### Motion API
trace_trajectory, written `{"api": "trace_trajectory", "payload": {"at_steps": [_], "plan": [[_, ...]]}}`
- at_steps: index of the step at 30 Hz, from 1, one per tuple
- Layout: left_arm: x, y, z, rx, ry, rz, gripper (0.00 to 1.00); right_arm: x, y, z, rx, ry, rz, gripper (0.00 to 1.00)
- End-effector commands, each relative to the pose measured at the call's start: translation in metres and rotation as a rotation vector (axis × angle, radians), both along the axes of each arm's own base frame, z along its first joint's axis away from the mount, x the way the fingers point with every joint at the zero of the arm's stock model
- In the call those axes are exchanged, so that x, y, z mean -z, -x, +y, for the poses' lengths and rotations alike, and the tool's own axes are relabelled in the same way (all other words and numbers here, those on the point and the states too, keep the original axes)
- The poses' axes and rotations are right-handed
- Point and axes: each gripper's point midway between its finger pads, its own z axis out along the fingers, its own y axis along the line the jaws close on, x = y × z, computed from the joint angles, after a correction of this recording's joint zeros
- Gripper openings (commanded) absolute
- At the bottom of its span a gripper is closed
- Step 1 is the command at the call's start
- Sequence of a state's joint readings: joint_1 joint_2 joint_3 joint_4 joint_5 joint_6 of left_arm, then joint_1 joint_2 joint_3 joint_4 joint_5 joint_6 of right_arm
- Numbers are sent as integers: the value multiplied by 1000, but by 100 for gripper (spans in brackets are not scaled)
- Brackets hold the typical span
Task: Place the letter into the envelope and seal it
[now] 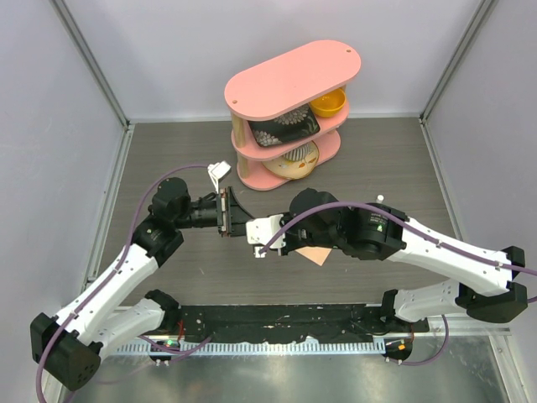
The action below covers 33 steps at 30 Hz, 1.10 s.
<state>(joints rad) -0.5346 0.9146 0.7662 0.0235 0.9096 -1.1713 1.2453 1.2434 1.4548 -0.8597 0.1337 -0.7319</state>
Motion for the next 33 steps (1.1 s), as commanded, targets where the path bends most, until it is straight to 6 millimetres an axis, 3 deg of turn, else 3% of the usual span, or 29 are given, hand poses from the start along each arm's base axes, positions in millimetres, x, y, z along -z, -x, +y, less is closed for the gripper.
{"api": "trace_trajectory", "payload": {"at_steps": [1,5,11,13,14,20,21,26,27,28,30,31,33], "plan": [[-16,5,2,32,52,-67,34,-23,7,4,-31,-76,-8,1],[-15,4,2,36,55,-59,25,-23,9,4,-40,-76,-3,1],[-20,8,4,53,77,-174,1,-22,20,6,-54,-97,73,1],[-25,8,6,43,79,-268,0,-18,21,5,-43,-95,115,1],[-28,10,9,37,73,-376,0,-15,32,9,-86,-105,173,1],[-22,22,17,118,26,-679,0,-9,55,22,-129,-135,427,1],[-15,22,19,132,-5,-777,0,-12,57,22,-127,-135,457,1],[-22,28,28,217,-30,-1240,0,1,63,29,-117,-90,718,1],[-13,32,31,256,-51,-1274,0,5,73,27,-139,-64,807,1],[-19,31,34,283,-49,-1514,0,6,74,27,-125,-58,862,1],[-10,35,40,332,-74,-1651,0,8,74,28,-120,-57,973,1],[-12,35,43,344,-78,-1847,0,7,74,29,-118,-64,1005,1],[-2,32,47,355,-116,-2011,0,8,71,29,-87,-69,1074,1]]}}
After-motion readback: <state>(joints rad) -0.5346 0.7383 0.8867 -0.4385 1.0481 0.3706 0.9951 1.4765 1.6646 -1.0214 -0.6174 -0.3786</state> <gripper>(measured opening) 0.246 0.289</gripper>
